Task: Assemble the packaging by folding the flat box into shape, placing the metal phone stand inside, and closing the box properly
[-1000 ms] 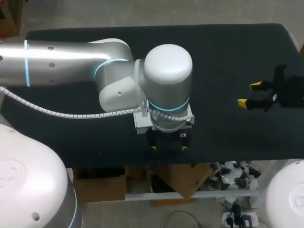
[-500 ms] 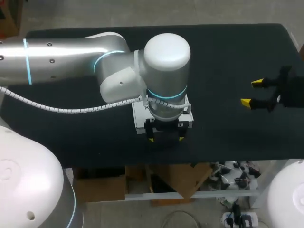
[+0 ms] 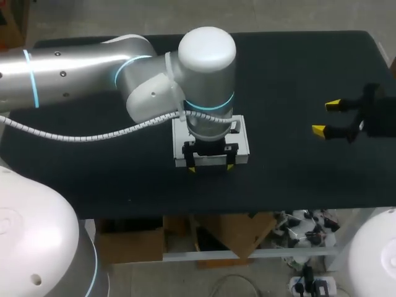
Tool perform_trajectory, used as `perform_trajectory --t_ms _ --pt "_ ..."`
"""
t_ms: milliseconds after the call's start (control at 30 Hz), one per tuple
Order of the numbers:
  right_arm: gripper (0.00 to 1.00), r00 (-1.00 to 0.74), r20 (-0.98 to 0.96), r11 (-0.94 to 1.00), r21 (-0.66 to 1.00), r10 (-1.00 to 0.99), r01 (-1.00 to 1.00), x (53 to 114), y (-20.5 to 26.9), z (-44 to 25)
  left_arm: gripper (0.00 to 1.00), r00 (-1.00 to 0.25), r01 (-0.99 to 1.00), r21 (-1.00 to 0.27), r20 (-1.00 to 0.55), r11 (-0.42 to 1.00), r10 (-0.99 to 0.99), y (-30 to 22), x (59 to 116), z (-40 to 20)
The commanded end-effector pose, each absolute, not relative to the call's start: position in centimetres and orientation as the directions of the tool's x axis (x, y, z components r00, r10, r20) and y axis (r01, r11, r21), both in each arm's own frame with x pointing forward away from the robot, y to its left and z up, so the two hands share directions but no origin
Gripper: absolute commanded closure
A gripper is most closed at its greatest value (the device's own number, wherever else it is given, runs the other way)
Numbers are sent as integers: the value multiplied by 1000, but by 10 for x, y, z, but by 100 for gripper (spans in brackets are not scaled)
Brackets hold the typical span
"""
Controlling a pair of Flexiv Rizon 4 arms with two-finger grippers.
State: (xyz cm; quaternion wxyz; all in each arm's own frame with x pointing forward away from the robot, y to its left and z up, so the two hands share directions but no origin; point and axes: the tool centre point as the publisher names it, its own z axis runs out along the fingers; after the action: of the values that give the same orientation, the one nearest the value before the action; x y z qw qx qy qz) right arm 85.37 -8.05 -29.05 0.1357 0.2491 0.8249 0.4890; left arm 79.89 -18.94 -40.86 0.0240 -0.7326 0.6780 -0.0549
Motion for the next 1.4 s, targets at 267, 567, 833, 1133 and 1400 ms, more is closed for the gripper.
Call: perform_trajectory --t_ms 267,567,833,1133,1400 --pt "0 -840 20 394 877 542 275 852 -82 -291 0 81 -991 -98 46 -86 -996 -191 837 -411" --pt "0 -840 20 394 877 542 275 852 -82 -291 0 73 -993 -92 58 -78 -996 -190 874 -404" --pt "0 -840 20 394 877 542 275 852 -82 -291 0 74 -993 -95 19 -75 -997 -189 910 -404" --pt "0 -840 20 394 877 542 275 852 -82 -291 0 71 -993 -97 3 -71 -997 -188 948 -404" --pt "0 -840 20 394 877 542 275 852 -82 -291 0 77 -992 -104 -9 -76 -997 -186 981 -401"
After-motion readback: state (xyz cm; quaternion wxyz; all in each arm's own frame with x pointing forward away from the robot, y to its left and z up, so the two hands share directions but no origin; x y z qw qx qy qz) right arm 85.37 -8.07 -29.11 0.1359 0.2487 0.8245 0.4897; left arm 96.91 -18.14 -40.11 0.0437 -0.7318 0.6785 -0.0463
